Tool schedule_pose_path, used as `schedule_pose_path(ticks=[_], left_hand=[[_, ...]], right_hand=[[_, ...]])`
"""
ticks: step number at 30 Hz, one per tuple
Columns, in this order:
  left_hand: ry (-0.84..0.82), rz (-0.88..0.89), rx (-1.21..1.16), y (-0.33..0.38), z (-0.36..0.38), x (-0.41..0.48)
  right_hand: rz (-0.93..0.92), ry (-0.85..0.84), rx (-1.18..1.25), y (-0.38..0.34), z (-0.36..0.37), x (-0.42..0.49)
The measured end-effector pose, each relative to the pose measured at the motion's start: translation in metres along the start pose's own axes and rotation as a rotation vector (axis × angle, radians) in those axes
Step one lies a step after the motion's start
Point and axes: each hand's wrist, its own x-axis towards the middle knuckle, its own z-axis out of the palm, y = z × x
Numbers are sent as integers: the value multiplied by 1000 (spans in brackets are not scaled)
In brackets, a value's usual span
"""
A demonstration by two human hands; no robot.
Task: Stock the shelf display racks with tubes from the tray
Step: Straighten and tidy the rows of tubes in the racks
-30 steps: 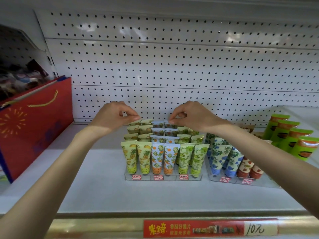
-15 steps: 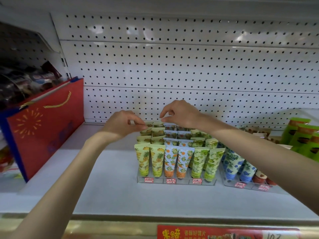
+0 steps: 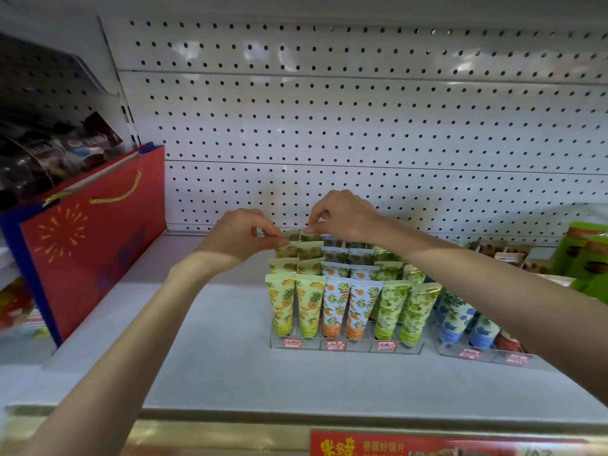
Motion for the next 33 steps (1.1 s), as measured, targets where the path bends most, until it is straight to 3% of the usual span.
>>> schedule_pose_path(ticks=[6,11,19,33], left_hand=[[-6,-1,-20,0,-1,2],[103,9,-72,0,-4,8],[-68,5,72,-3,-4,21],[-48,6,79,-2,-1,26]], right_hand=[[-6,-2,31,1,-1,-1],[1,-9,66,2,0,0],[8,-22,69,5,2,3],[6,-17,77,4,1,0]])
